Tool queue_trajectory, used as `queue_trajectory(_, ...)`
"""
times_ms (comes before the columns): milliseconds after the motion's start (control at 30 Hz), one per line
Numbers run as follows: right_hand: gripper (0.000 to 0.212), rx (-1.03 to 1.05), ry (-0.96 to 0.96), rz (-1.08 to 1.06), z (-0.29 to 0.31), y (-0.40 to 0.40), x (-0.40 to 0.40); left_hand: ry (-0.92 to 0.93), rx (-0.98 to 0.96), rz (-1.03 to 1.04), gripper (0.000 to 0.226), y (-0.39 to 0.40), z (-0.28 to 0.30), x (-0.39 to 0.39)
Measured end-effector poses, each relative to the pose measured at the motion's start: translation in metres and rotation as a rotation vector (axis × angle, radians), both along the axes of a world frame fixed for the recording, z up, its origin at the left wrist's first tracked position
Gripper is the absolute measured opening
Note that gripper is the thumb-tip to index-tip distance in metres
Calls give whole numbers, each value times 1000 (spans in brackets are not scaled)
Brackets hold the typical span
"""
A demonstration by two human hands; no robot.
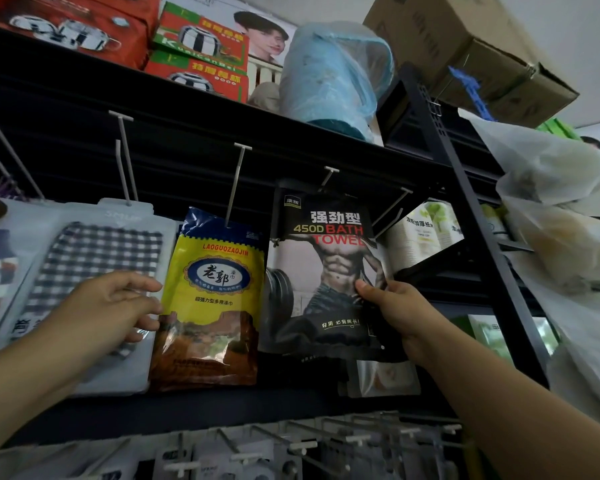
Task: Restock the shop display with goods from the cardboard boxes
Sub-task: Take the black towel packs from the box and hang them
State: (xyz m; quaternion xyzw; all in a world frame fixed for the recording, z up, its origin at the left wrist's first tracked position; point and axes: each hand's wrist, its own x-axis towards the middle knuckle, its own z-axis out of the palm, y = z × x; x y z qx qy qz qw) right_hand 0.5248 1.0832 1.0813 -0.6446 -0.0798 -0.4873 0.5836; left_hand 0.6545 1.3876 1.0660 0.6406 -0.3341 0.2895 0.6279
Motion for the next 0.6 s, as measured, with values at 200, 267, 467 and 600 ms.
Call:
queue_trajectory(200,15,-3,-1,-8,9,-4,-8,9,-2,25,18,5,1,3)
queue_trajectory(267,14,-30,25,-4,9,-3,-9,10,1,29,19,5,1,4)
queue_trajectory(467,25,9,88,-41,6,-5,-2,10,-20,16,20,3,0,6)
queue_trajectory(600,35,8,182,-69,8,-4,8,22,-15,20,20,5,-1,2)
